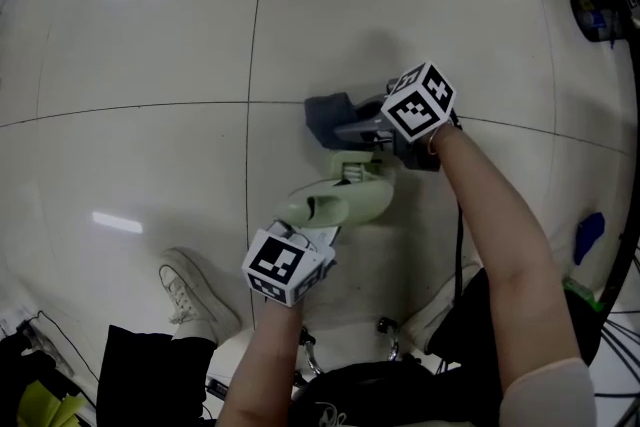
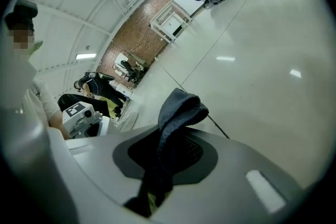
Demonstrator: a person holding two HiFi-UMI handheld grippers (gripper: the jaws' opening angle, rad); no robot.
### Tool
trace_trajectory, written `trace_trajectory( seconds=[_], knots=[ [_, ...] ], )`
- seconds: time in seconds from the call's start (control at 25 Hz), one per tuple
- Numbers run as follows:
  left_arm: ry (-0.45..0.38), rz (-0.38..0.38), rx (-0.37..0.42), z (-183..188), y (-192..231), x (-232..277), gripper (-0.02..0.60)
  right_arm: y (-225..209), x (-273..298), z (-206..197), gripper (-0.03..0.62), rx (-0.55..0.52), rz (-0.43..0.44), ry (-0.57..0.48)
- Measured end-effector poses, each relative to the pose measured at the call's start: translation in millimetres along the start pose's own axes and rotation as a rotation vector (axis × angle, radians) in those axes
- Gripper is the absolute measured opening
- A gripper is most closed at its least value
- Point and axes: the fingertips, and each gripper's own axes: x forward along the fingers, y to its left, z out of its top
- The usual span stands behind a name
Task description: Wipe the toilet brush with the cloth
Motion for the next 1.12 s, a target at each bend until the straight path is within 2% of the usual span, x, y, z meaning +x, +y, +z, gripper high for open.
trace_trajectory(
  seconds=[0.16, 0.4, 0.68, 0.8, 0.88, 1.0, 1.08, 1.12],
  knots=[
    [0.008, 0.006, 0.01, -0.6, 0.1, -0.5, 0.006, -18.7, -9.2, -19.3, 0.066, 0.036, -0.079, 0.009],
    [0.048, 0.016, 0.064, -4.5, -3.5, 2.6, 0.006, -30.5, -26.9, -51.4, 0.066, 0.033, -0.172, 0.04],
    [0.044, 0.009, 0.066, -5.5, -4.1, 2.8, 0.006, -39.1, -56.7, -91.7, 0.066, 0.123, -0.261, 0.003],
    [0.045, 0.003, 0.056, -6.4, -2.7, 3.0, 0.006, -36.6, -75.7, -108.5, 0.066, 0.125, -0.336, -0.007],
    [0.054, -0.003, 0.048, -9.0, -2.0, 2.8, 0.006, -25.0, -90.6, -111.6, 0.066, 0.101, -0.383, -0.067],
    [0.036, -0.015, 0.033, -6.3, -1.7, -1.8, 0.006, 16.0, -117.9, -99.0, 0.066, 0.037, -0.409, -0.286],
    [-0.02, -0.007, 0.022, 6.2, 1.4, -10.5, 0.006, 54.2, -137.2, -87.6, 0.066, -0.016, -0.39, -0.455],
    [-0.051, 0.0, 0.018, 14.2, 3.8, -16.4, 0.006, 76.4, -143.4, -84.4, 0.066, -0.035, -0.351, -0.527]
  ],
)
